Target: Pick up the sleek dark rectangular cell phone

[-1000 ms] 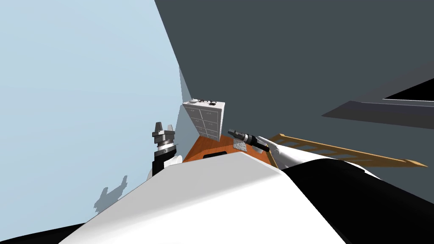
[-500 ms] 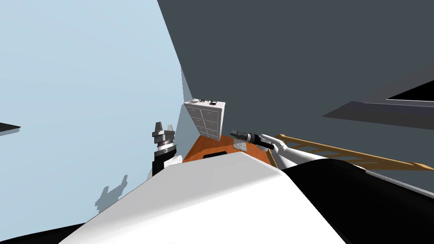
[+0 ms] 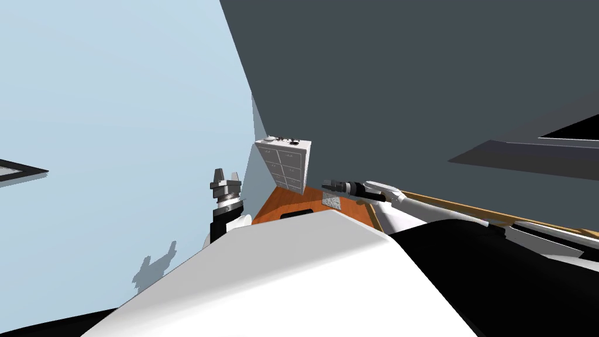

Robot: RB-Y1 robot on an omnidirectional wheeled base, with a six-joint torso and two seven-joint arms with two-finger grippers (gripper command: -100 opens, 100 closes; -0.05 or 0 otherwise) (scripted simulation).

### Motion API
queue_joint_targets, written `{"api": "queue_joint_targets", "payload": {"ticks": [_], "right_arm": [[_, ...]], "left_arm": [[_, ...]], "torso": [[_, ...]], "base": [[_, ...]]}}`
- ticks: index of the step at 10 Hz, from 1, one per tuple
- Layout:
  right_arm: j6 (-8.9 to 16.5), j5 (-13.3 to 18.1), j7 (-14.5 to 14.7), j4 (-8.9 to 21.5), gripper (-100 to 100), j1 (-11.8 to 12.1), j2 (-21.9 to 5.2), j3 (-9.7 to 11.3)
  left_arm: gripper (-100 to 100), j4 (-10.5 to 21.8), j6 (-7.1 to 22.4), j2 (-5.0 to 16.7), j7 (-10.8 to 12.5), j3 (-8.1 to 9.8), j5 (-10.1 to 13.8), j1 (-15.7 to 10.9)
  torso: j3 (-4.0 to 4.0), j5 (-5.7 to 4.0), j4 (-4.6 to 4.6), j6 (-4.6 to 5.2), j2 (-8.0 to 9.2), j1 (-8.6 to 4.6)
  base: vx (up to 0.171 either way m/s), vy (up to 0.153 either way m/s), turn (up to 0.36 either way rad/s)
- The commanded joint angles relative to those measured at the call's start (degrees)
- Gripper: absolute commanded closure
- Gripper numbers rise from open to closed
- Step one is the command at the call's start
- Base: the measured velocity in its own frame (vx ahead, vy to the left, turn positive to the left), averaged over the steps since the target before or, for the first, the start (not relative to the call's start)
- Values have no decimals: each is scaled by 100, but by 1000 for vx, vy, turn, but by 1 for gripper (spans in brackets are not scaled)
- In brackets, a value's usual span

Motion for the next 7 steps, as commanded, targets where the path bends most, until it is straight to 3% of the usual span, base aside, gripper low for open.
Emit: {"api": "queue_joint_targets", "payload": {"ticks": [1, 3, 4, 6, 7], "right_arm": [[-149, 83, -64, 214, -100, -21, -286, -2], [-149, 83, -64, 214, -100, -21, -608, -2], [-288, 162, -140, 410, -100, -43, -808, -12], [-288, 162, -140, 410, -100, -43, -1111, -12], [-427, 240, -224, 599, -100, -61, -1291, -34]], "left_arm": [[0, 0, 0, 0, 0, 0, 0, 0], [0, 0, 0, 0, 0, 0, 0, 0], [0, 0, 0, 0, 0, 0, 0, 0], [0, 0, 0, 0, 0, 0, 0, 0], [0, 0, 0, 0, 0, 0, 0, 0]], "torso": [[0, 0, 0, 0, 0, 0], [-1, 0, 0, -1, -1, 0], [-2, 0, -1, 0, -3, 1], [-4, 0, -2, -1, -7, 1], [-3, 0, -1, 0, -6, 2]], "base": [[-10, -4, 70], [-6, -7, 27], [2, -4, 79], [2, -3, 32], [11, 1, 80]]}}
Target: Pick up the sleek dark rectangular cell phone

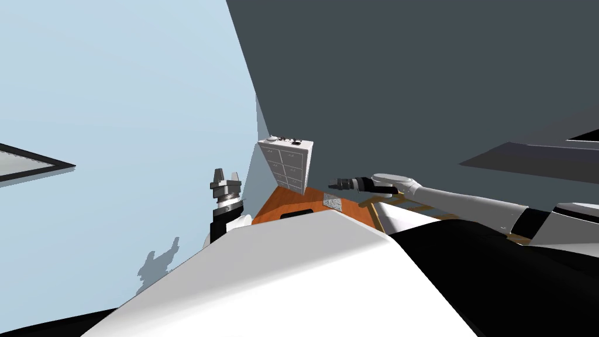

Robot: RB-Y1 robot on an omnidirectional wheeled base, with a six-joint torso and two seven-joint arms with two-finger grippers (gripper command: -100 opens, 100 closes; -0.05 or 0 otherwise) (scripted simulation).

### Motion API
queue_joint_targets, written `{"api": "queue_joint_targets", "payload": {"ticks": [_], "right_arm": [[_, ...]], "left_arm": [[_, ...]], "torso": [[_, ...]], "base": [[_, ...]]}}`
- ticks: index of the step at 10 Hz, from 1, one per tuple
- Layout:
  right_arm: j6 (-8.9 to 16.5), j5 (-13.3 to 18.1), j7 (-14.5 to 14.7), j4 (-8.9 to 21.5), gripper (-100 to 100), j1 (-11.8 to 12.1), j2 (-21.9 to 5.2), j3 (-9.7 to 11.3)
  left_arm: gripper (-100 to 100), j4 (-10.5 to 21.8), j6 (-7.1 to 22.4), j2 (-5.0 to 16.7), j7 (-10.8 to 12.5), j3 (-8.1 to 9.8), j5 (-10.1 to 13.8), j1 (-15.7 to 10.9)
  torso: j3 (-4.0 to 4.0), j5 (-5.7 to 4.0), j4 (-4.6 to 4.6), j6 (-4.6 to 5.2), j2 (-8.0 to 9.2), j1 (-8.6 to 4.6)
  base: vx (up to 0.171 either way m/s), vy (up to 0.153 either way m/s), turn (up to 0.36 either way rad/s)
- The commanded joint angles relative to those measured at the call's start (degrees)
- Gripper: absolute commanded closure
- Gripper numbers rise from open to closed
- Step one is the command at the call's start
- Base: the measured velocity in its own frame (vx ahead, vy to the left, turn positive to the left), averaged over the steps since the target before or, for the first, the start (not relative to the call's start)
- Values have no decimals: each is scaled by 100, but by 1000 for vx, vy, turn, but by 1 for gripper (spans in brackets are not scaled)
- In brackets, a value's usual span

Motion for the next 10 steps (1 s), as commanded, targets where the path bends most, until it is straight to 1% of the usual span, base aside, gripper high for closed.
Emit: {"api": "queue_joint_targets", "payload": {"ticks": [1, 2, 3, 5, 6, 7, 8, 9, 10], "right_arm": [[-128, 24, -36, 148, -100, 0, -286, -26], [-128, 24, -36, 148, -100, 0, -426, -26], [-266, 101, -128, 329, -100, -13, -602, -59], [-266, 101, -128, 329, -100, -13, -913, -59], [-403, 177, -226, 501, -100, -20, -1156, -101], [-403, 177, -226, 501, -100, -20, -1388, -101], [-538, 251, -331, 663, -100, -21, -1608, -153], [-538, 251, -331, 663, -100, -21, -1696, -153], [-538, 251, -331, 663, -100, -21, -1849, -153]], "left_arm": [[0, 0, 0, 0, 0, 0, 0, 0], [0, 0, 0, 0, 0, 0, 0, 0], [0, 0, 0, 0, 0, 0, 0, 1], [0, 0, 0, 0, 0, 0, 0, 1], [0, 0, 0, 0, 0, 0, 0, 1], [0, 0, 0, 0, 0, 0, 0, 0], [0, 0, 0, 0, 0, 0, 0, 1], [0, 0, 0, 0, 0, 0, 0, 1], [0, 0, 0, 0, 0, 0, 0, 1]], "torso": [[0, 0, 0, 0, 0, 0], [-1, -1, -1, 2, -2, -1], [0, 0, 0, 3, 0, 0], [-4, 1, -1, 2, -6, 2], [-2, -1, -1, 3, -3, 1], [-4, 1, -2, 0, -7, 5], [-6, 1, -3, 1, -11, 5], [-12, 0, -5, -1, -20, 5], [-12, 0, -5, 2, -20, 5]], "base": [[14, 0, 65], [9, 0, 2], [21, 7, 111], [21, 0, 25], [28, 10, 95], [37, 8, 68], [65, 10, 122], [59, 7, 77], [25, 5, -1]]}}
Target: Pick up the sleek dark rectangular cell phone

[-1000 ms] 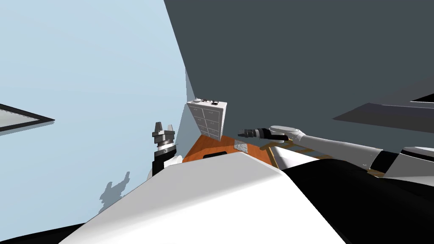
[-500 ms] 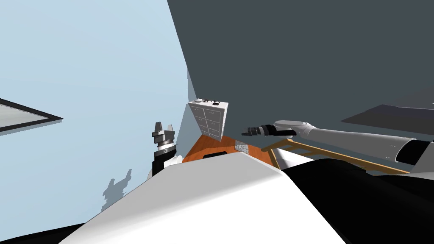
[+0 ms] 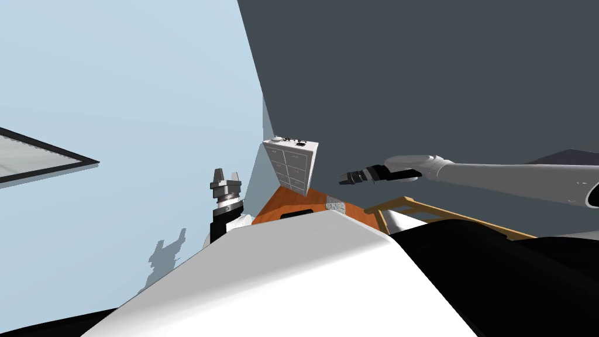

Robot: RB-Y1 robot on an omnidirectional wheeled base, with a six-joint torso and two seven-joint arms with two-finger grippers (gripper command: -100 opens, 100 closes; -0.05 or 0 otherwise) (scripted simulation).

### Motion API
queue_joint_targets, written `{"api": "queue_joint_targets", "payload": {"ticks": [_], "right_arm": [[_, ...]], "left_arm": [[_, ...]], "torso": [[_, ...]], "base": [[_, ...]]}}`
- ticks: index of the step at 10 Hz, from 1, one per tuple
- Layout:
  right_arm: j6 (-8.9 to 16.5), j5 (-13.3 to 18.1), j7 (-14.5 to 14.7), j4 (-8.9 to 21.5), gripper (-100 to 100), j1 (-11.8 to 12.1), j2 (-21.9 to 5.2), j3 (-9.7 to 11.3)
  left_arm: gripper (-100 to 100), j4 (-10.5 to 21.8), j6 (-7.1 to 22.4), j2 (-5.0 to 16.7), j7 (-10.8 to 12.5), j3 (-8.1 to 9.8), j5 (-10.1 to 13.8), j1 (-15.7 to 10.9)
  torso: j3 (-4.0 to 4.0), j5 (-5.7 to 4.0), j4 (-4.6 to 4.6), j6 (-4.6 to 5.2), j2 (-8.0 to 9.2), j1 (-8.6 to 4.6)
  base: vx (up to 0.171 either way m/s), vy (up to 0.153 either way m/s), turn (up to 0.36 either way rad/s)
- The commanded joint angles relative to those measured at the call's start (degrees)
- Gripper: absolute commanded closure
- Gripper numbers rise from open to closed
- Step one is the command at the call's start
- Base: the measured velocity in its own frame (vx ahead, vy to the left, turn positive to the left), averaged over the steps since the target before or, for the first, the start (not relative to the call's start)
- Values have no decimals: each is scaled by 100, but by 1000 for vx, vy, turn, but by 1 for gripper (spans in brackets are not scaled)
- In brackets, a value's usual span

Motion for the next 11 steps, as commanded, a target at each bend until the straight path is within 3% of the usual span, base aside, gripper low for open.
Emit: {"api": "queue_joint_targets", "payload": {"ticks": [1, 11], "right_arm": [[-125, 101, -131, 153, -100, -19, -286, -52], [-492, 302, -481, 542, -100, 36, -1650, -270]], "left_arm": [[0, 0, 0, 0, 0, 0, 0, 0], [0, 0, 0, 0, 0, 0, 0, 0]], "torso": [[0, 0, 0, 0, 0, 0], [-9, 2, -4, -4, -17, 9]], "base": [[51, 19, 142], [64, 16, 70]]}}
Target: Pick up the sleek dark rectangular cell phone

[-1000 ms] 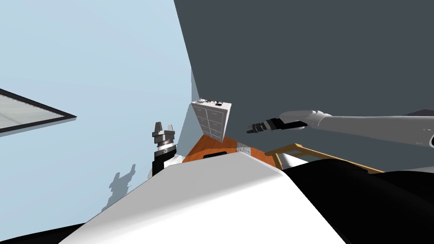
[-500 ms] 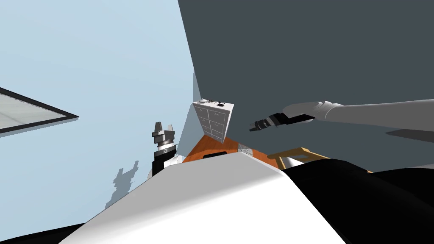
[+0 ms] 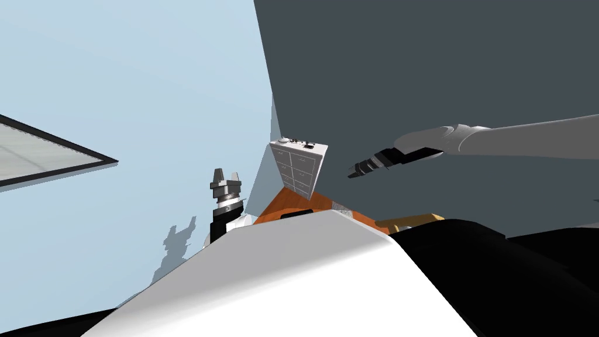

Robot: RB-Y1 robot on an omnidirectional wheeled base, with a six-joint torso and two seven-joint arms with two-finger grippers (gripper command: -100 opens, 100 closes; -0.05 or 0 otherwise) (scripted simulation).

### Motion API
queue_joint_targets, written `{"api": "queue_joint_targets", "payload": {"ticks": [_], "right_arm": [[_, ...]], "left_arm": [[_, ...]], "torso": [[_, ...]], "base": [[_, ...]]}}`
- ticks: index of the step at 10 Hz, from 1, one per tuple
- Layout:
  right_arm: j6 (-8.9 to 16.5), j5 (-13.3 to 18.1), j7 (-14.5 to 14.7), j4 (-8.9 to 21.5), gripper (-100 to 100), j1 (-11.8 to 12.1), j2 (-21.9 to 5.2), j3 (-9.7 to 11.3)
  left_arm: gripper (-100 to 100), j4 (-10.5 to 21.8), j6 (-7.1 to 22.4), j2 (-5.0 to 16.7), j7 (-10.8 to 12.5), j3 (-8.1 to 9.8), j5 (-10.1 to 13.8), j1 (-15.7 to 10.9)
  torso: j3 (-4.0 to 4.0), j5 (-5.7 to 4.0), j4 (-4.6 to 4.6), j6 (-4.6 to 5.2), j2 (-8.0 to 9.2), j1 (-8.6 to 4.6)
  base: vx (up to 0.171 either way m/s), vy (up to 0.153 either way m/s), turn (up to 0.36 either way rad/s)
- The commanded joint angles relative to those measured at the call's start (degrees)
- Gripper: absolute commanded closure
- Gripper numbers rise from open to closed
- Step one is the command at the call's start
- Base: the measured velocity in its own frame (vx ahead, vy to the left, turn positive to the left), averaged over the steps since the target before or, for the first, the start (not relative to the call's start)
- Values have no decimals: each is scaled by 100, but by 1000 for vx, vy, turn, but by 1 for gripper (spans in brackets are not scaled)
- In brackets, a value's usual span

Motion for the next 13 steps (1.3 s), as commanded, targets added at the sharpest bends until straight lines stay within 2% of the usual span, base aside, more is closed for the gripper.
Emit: {"api": "queue_joint_targets", "payload": {"ticks": [1, 2, 8, 9, 10, 11, 13], "right_arm": [[28, -32, 17, -28, -100, -43, -200, 80], [-83, 29, -103, 79, -100, -11, -413, -1], [-376, 193, -453, 319, -100, 121, -1425, -245], [-376, 193, -453, 319, -100, 121, -1511, -245], [-459, 239, -562, 371, -100, 177, -1725, -324], [-459, 239, -562, 371, -100, 177, -1780, -324], [-600, 310, -761, 424, -100, 305, -2173, -469]], "left_arm": [[0, 0, 0, 0, 0, 0, 0, 0], [0, 0, 0, 0, 0, 0, 0, 0], [0, 0, 0, 0, 0, 0, 0, 1], [0, 0, 0, 0, 0, 0, 0, 0], [0, 0, 0, 0, 0, 0, 0, 1], [0, 0, 0, 0, 0, 0, 0, 1], [0, 0, 0, 0, 0, 0, 0, 1]], "torso": [[0, 0, 0, 0, 0, 0], [8, -2, 3, 2, 14, -5], [-13, 0, -6, 1, -20, 6], [-12, 2, -6, -3, -19, 13], [-10, 1, -4, 1, -15, 11], [-16, 4, -7, -2, -27, 20], [-17, 3, -8, -2, -28, 16]], "base": [[41, 4, -5], [108, 18, 138], [128, 30, 117], [124, 34, 84], [163, 58, 130], [146, 50, 94], [204, 42, 218]]}}
